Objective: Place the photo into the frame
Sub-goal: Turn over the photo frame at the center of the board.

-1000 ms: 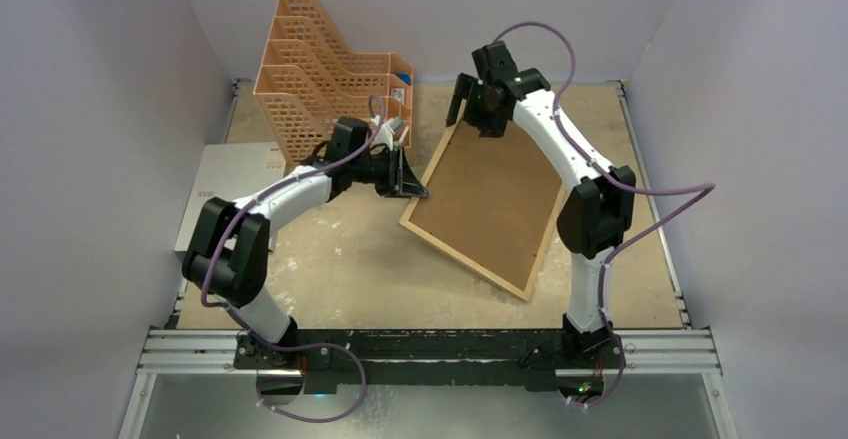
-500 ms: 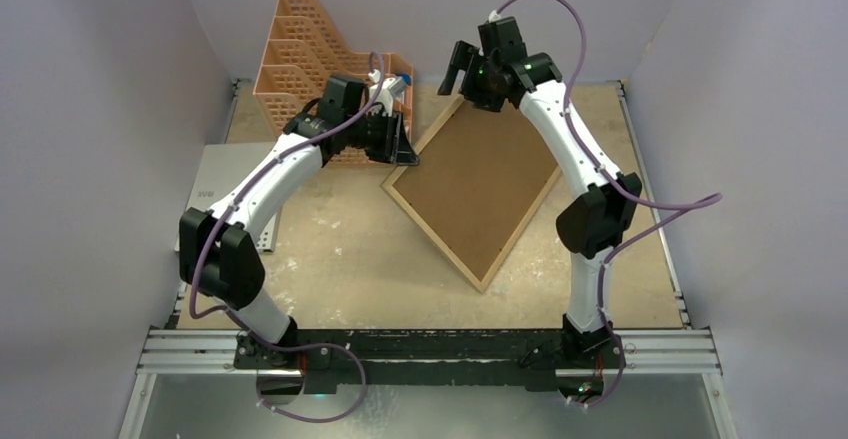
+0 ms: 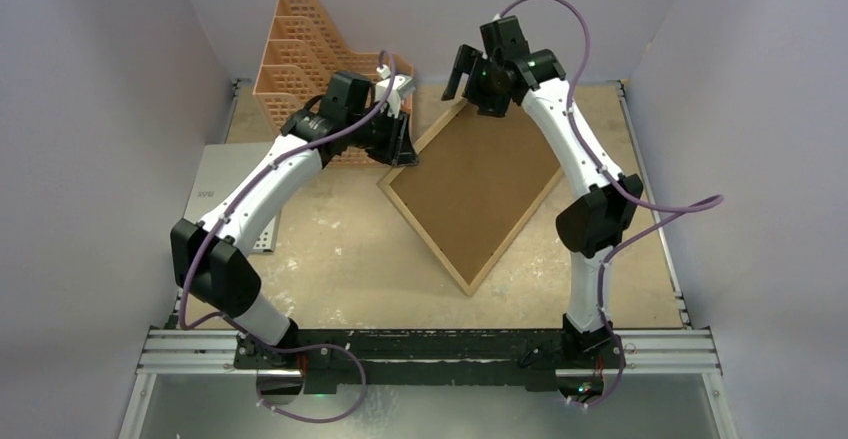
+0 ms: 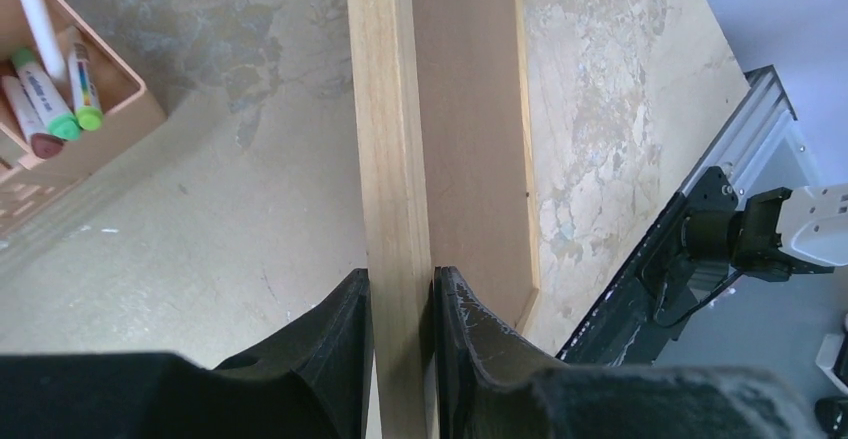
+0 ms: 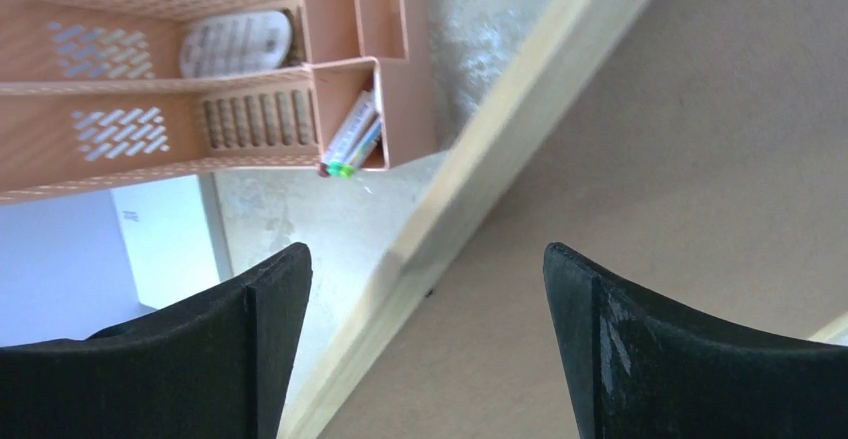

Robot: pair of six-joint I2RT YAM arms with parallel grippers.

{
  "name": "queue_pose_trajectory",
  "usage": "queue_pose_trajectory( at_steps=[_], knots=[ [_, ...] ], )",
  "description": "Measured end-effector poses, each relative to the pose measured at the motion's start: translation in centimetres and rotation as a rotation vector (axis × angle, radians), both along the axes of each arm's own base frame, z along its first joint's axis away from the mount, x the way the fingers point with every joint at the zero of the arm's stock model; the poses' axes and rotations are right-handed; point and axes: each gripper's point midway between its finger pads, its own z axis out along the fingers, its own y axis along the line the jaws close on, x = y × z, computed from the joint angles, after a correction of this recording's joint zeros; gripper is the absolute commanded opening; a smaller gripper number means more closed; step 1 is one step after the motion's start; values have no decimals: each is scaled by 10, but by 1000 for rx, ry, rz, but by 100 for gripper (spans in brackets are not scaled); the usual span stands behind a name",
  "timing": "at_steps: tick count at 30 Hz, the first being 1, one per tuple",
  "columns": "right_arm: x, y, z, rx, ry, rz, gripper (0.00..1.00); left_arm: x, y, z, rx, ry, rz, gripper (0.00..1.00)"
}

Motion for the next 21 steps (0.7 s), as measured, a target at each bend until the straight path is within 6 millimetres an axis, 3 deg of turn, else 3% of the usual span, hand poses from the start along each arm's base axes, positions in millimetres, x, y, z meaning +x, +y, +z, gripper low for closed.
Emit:
queue_pose_trajectory(
  at_steps=[7,12,21],
  knots=[
    [11,7,36,92,-71,-1,86,14,4,28,23,-112,12,0],
    [12,9,41,136,-72,10,86,26,12,49,53,-191,48,0],
    [11,10,43,168,-58,22,86,33,17,64,80,-260,52,0]
  ],
)
